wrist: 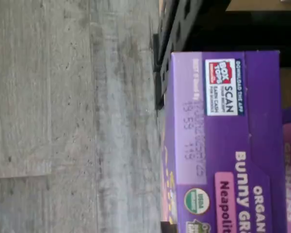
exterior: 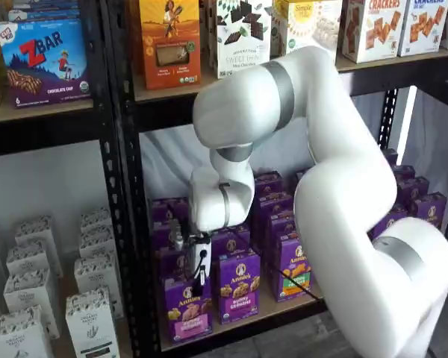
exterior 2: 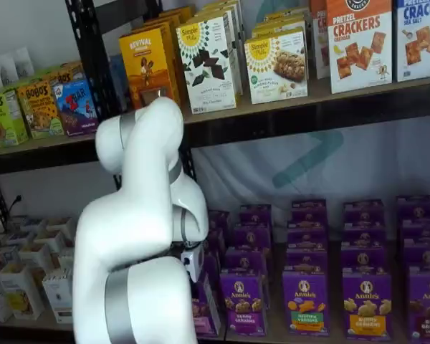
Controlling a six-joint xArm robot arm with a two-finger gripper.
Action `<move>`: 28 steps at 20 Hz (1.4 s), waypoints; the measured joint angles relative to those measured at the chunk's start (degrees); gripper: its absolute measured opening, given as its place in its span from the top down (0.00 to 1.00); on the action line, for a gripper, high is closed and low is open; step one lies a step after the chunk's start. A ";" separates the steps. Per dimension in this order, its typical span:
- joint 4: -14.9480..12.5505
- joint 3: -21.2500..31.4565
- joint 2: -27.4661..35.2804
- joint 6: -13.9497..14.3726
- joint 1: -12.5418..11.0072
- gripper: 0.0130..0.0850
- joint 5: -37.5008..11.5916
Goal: Pick up the purple box with a pink patch in the middle, on the bottom shelf, the first box from the left
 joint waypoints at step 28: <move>-0.27 28.59 -23.28 1.37 1.69 0.72 -6.10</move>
